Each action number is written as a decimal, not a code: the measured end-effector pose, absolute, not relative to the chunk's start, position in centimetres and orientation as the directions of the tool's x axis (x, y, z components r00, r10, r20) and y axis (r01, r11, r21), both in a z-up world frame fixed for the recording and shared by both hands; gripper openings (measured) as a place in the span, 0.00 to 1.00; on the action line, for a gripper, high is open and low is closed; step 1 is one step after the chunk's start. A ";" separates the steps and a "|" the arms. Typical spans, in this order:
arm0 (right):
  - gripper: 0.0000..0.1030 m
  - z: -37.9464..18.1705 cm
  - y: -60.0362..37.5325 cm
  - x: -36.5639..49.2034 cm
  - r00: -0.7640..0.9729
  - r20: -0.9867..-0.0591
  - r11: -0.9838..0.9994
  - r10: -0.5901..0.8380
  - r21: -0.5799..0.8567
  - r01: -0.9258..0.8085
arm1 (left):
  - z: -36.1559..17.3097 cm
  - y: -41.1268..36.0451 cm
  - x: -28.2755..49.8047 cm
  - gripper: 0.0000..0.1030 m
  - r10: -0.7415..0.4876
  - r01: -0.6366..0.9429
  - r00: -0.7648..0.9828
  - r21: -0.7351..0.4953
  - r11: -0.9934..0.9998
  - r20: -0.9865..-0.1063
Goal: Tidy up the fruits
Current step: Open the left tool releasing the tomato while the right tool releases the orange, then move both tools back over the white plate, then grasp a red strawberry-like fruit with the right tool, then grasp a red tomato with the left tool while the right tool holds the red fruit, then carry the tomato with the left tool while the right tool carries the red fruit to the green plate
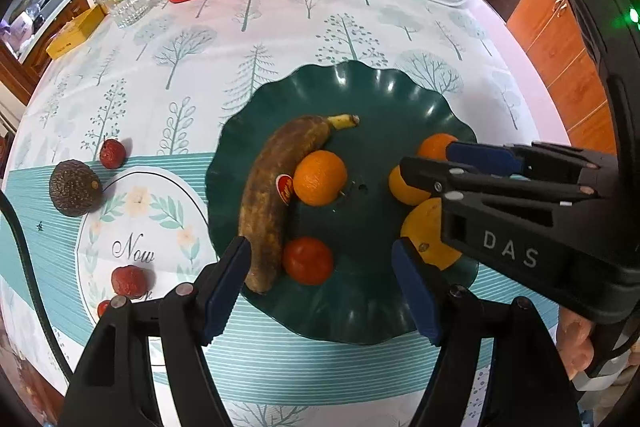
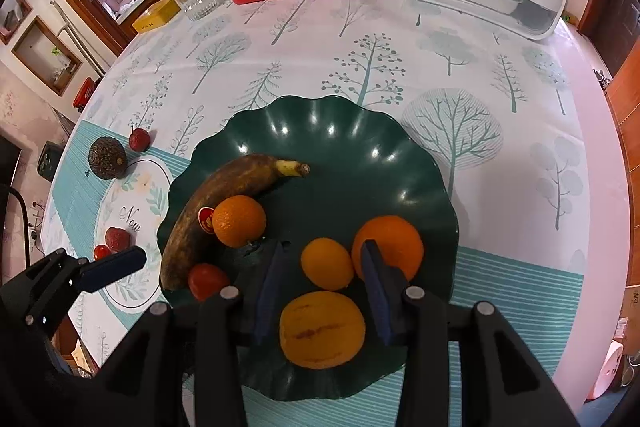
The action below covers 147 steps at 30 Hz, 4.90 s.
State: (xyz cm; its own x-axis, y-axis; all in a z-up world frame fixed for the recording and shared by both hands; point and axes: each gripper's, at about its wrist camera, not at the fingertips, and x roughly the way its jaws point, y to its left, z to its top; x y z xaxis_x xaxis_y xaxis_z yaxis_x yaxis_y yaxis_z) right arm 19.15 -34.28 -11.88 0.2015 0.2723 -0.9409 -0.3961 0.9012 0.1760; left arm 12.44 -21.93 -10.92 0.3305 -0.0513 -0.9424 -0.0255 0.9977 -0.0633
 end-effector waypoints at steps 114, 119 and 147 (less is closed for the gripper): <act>0.31 -13.9 -17.6 4.6 0.372 -0.890 0.964 0.266 0.238 -0.120 | -17.7 -1.5 3.5 0.35 -0.214 0.264 0.315 -0.131 0.956 -0.925; 0.31 -13.6 -18.6 3.8 0.372 -0.889 0.964 0.266 0.244 -0.106 | -17.7 -2.4 3.2 0.25 -0.188 0.285 0.318 -0.096 0.954 -0.929; 0.31 -5.4 -25.4 4.4 0.484 -0.820 0.952 0.305 0.254 -0.171 | -4.5 -11.1 6.1 0.25 -0.186 0.366 0.541 0.031 0.930 -0.820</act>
